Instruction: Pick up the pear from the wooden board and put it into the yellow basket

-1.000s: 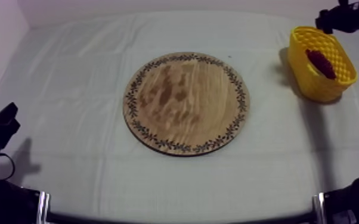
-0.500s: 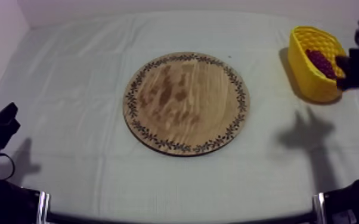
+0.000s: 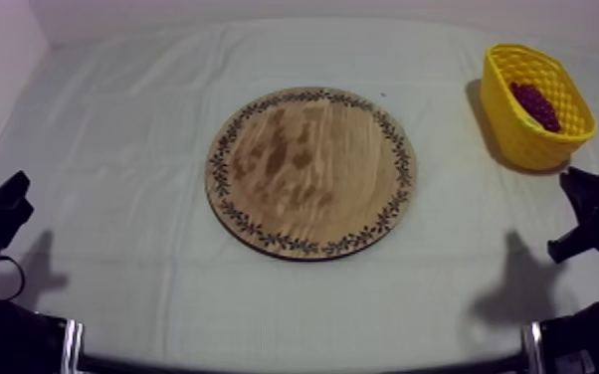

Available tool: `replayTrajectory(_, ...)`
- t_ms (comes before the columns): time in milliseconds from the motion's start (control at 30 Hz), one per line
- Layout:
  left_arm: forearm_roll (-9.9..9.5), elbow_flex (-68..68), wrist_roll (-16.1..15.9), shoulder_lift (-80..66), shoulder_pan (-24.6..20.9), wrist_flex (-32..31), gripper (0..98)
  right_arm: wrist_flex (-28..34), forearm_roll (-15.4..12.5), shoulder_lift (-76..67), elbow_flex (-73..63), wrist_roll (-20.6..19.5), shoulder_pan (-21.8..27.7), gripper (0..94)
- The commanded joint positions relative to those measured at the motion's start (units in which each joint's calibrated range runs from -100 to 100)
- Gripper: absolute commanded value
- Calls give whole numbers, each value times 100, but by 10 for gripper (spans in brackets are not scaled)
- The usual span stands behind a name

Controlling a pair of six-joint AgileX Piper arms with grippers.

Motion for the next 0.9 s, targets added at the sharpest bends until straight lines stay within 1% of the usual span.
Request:
replayTrajectory(0,-2,0,1,0,1,-1,1,341,55,-412,-35,-476,-15,16)
replayTrajectory(67,-2,0,1,0,1,-1,1,517,78,-561,-36,-642,-52,11)
replayTrajectory(200,-2,0,1,0,1,-1,1,646,98,-669,-27,-930,-101,8)
replayTrajectory(300,-2,0,1,0,1,-1,1,478,196,-694,39,-1138,-148,8)
replayTrajectory(367,-2,0,1,0,1,-1,1,445,268,-703,59,-1117,-211,16)
replayTrajectory(467,-2,0,1,0,1,-1,1,428,312,-709,75,-984,-334,9)
replayTrajectory(867,-2,0,1,0,1,-1,1,421,333,-712,89,-904,-414,5)
